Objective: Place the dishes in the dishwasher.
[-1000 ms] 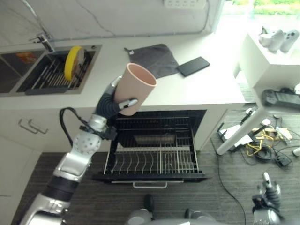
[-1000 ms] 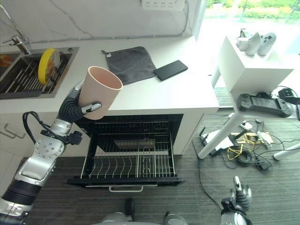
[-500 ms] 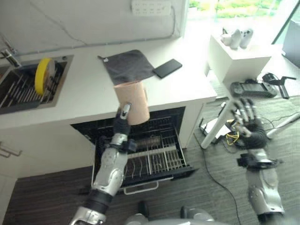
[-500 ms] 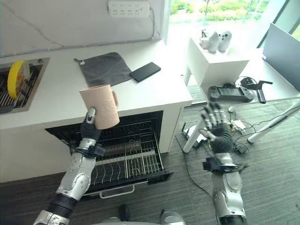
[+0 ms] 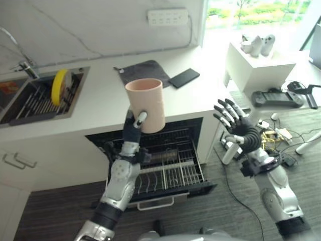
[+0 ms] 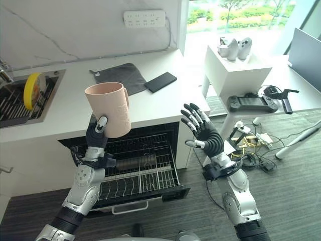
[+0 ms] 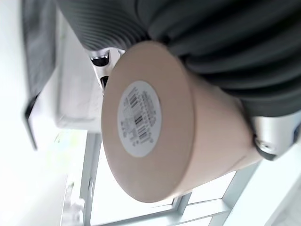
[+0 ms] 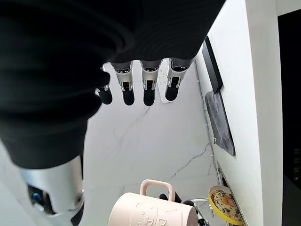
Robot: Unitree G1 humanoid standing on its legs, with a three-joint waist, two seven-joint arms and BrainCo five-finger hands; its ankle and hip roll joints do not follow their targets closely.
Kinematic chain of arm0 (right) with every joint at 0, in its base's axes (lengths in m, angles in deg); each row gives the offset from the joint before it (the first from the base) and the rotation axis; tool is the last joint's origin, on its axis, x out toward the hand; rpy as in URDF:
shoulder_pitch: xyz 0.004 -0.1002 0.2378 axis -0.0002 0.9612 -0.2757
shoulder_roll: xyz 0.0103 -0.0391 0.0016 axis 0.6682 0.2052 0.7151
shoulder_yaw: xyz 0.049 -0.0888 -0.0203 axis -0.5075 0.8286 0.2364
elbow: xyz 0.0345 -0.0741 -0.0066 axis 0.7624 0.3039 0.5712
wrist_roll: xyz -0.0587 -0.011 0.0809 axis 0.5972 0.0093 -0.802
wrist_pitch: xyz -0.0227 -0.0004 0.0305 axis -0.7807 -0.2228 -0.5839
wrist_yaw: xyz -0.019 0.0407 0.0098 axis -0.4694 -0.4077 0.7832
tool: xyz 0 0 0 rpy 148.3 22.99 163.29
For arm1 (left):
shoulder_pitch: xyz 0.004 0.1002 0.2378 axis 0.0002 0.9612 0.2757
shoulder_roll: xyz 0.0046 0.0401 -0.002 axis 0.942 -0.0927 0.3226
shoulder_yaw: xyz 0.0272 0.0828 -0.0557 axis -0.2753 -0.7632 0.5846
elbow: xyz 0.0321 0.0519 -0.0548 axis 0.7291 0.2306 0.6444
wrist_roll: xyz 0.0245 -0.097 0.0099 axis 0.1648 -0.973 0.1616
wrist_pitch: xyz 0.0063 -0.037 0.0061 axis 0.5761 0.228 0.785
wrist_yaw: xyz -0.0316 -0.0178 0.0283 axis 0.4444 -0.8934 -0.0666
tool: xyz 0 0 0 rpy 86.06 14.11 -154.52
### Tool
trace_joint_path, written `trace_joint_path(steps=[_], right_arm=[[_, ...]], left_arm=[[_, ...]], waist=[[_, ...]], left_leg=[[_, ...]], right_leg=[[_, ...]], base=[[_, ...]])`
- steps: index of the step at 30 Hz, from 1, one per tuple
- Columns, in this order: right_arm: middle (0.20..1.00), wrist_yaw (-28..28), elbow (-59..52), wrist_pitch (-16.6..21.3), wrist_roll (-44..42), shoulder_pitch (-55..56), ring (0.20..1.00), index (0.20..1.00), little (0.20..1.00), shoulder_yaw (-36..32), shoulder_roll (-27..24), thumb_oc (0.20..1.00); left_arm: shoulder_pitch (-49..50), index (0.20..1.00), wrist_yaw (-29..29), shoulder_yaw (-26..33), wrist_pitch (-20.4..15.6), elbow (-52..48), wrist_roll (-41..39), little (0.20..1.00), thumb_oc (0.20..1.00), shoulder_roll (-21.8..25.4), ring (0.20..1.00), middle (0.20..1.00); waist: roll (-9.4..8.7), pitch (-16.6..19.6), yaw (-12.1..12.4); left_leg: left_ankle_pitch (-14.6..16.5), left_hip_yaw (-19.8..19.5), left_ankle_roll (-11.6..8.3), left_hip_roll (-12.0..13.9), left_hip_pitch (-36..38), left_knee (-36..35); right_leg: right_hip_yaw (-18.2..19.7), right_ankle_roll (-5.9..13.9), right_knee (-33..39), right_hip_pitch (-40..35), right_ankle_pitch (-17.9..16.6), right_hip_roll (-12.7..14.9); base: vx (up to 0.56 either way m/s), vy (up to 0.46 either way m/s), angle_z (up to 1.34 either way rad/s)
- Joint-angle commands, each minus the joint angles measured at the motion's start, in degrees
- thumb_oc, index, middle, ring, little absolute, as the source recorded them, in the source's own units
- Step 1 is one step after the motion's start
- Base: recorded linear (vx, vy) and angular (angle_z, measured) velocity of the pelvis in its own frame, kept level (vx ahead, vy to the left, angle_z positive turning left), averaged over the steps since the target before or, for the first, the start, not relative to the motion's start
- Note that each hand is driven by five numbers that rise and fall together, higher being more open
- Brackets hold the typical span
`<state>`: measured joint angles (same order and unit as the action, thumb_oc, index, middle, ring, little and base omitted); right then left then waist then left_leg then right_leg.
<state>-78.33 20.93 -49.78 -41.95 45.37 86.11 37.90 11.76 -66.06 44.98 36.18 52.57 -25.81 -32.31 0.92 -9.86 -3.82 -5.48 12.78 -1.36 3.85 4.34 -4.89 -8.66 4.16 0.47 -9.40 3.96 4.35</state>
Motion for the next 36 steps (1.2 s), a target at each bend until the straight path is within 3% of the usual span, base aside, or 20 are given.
trace_joint_path(steps=[1, 3, 7, 15, 20, 23, 27, 36], right_arm=[[1.000, 5.15, -3.61, 4.37, 1.98, -4.32, 1.000, 1.000, 1.000, 0.40, 0.10, 1.000], [1.000, 6.45, -4.01, 4.15, 2.06, -5.13, 1.000, 1.000, 1.000, 1.19, -0.04, 1.000], [1.000, 8.92, -3.94, 2.74, 4.13, -8.47, 1.000, 1.000, 1.000, 3.93, 0.32, 1.000], [1.000, 14.65, -4.17, 1.33, 8.73, -14.55, 1.000, 1.000, 1.000, 8.39, 1.20, 1.000], [1.000, 14.83, -5.17, -0.66, 9.13, -17.20, 1.000, 1.000, 1.000, 10.72, 1.74, 1.000], [1.000, 21.35, -4.09, -1.19, 13.90, -19.57, 1.000, 1.000, 1.000, 12.74, 2.54, 1.000], [1.000, 23.22, -3.06, -2.49, 15.00, -21.16, 1.000, 1.000, 1.000, 14.33, 3.31, 1.000], [1.000, 24.97, -0.04, -5.85, 11.27, -25.47, 1.000, 1.000, 1.000, 17.48, 5.37, 1.000]], left_arm=[[-4.96, 0.200, -13.86, -0.25, -4.17, -1.11, 13.01, 0.200, 0.200, 2.74, 0.200, 0.200], [-4.96, 0.200, -16.30, -0.32, -2.97, -0.90, 13.90, 0.200, 0.200, 2.82, 0.200, 0.200], [-4.55, 0.200, -28.34, -0.66, 1.01, 0.84, 18.15, 0.200, 0.200, 1.71, 0.200, 0.200], [-5.24, 0.200, -39.78, -2.00, 7.95, 4.87, 24.09, 0.200, 0.200, 0.20, 0.200, 0.200], [-5.93, 0.200, -42.15, -3.41, 8.89, 6.09, 29.46, 0.200, 0.200, -0.30, 0.200, 0.200], [-7.33, 0.200, -43.01, -4.71, 12.12, 6.77, 33.24, 0.200, 0.200, 0.27, 0.200, 0.200], [-8.92, 0.200, -44.92, -6.35, 13.78, 7.98, 37.32, 0.200, 0.200, 0.60, 0.200, 0.200], [-12.07, 0.200, -50.15, -8.50, 15.95, 7.64, 48.33, 0.200, 0.200, 2.57, 0.200, 0.200]], waist=[[-2.06, 1.24, 1.99], [-2.12, 1.24, 2.45], [-2.39, 1.11, 3.70], [-2.75, 0.83, 5.20], [-2.80, 0.63, 5.74], [-2.55, 0.71, 6.04], [-2.36, 0.78, 6.06], [-1.96, 1.27, 6.60]], left_leg=[[7.75, -0.17, -2.52, 3.62, 3.57, 4.29], [7.67, -0.47, -2.56, 3.60, 3.69, 4.08], [7.51, -1.34, -2.85, 3.64, 3.94, 3.72], [7.06, -1.92, -3.06, 3.61, 4.28, 3.09], [6.99, -2.08, -3.11, 3.63, 4.34, 2.89], [6.93, -2.15, -3.12, 3.57, 4.55, 2.63], [6.92, -2.20, -3.16, 3.51, 4.73, 2.41], [7.05, -2.46, -3.20, 3.44, 5.47, 1.94]], right_leg=[[-5.11, 3.37, -1.59, 2.67, -1.68, 5.08], [-5.32, 3.24, -1.45, 2.36, -1.58, 5.01], [-5.92, 3.03, -1.30, 1.67, -1.41, 4.84], [-6.77, 2.77, -0.98, 0.75, -1.38, 4.76], [-7.10, 2.67, -1.12, 0.52, -1.17, 4.76], [-7.15, 2.61, -0.95, 0.23, -1.08, 4.72], [-6.99, 2.64, -0.76, 0.04, -1.10, 4.71], [-6.90, 2.59, -0.40, -0.71, -0.92, 4.76]], base=[[0.02, -0.025, 0.12], [0.02, -0.023, 0.20], [0.02, -0.034, 0.15], [0.00, -0.012, 0.08], [0.00, -0.012, 0.10], [0.00, -0.001, 0.02], [0.00, 0.000, 0.00], [0.02, 0.002, 0.00]])
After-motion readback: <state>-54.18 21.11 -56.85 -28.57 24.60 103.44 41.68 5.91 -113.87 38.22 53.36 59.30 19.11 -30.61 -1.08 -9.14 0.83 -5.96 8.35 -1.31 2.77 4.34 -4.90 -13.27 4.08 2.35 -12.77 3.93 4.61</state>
